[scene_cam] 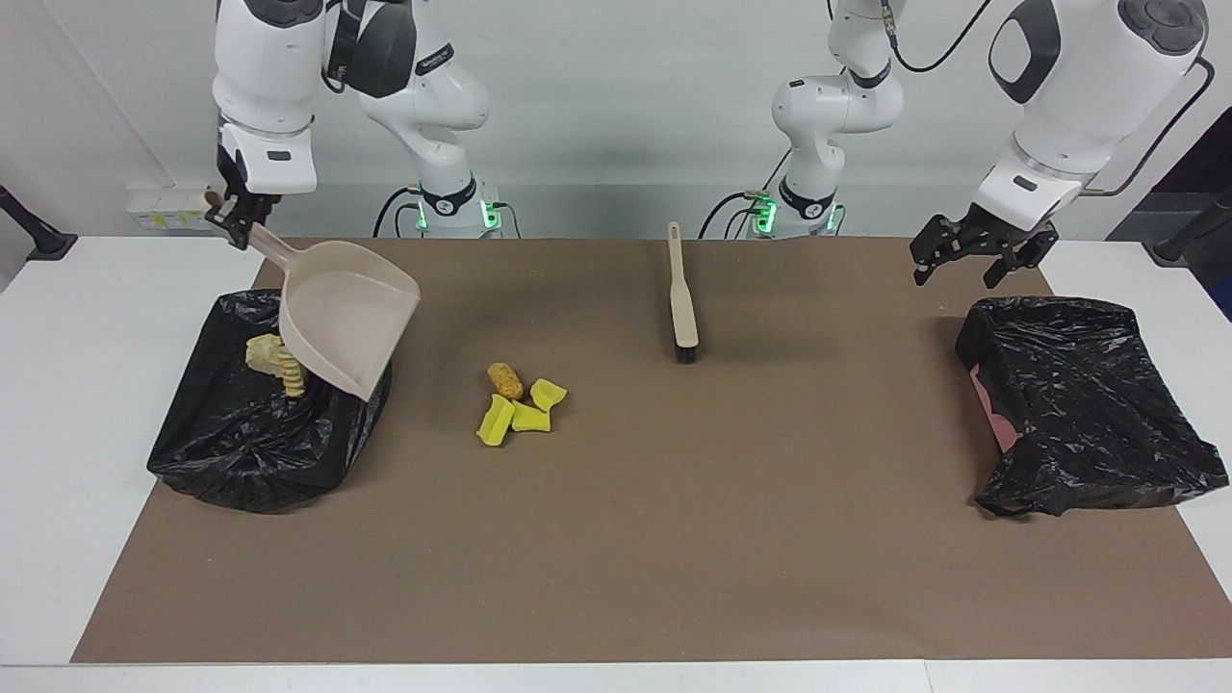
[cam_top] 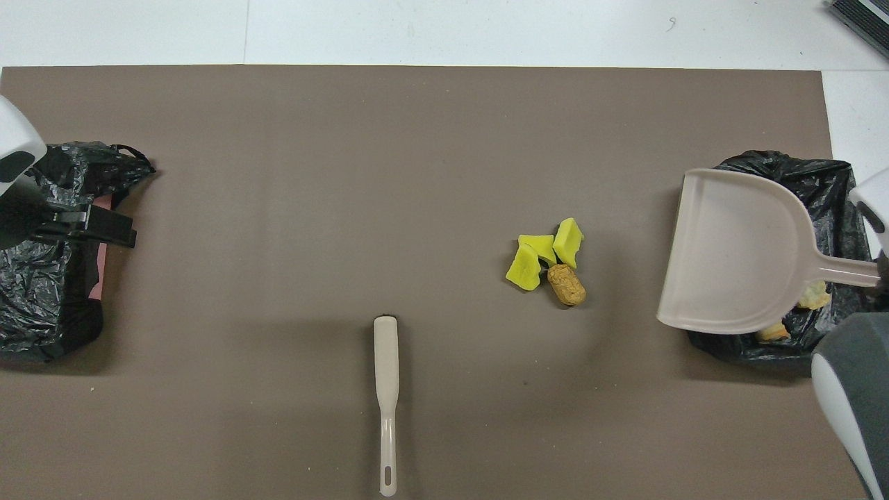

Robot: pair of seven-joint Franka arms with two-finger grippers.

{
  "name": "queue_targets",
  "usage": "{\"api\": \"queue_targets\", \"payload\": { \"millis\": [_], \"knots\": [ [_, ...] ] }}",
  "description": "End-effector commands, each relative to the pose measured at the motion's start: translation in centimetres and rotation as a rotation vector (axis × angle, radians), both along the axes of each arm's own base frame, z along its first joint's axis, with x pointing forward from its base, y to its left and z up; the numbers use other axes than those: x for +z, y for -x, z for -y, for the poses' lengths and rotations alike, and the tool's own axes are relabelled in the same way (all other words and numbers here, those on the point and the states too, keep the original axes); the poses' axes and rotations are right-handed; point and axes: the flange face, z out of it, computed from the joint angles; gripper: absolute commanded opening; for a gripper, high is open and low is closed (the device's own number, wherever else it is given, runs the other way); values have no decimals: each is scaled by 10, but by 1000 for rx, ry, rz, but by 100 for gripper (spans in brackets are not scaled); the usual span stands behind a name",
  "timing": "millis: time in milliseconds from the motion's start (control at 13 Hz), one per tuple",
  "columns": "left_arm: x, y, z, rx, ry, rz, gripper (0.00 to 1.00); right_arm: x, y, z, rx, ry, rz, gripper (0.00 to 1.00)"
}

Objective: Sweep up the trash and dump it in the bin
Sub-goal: 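Bring the empty dustpan back to the table center with the right gripper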

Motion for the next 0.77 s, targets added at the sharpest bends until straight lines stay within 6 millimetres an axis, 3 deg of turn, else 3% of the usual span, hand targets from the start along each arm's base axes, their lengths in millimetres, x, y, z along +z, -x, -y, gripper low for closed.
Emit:
{"api": "queue_targets", "payload": {
  "millis": [0, 385, 462, 538, 692],
  "knots": [
    [3, 8, 1, -4, -13, -3, 100, -9, 4, -57, -232, -93, 100, 0],
    [4, 4, 4, -7, -10, 16, 100, -65, -12, -199, -782, -265, 248, 0],
    [5, 5, 4, -8, -10, 16, 100, -74, -22, -219, -842, -282, 272, 0],
    [4, 5, 4, -7, -8, 14, 100, -94, -29, -245, -891, -283, 269, 0],
    [3, 6, 4, -8, -9, 9, 100, -114, -54, -276, -1063, -358, 291, 0]
  ]
}}
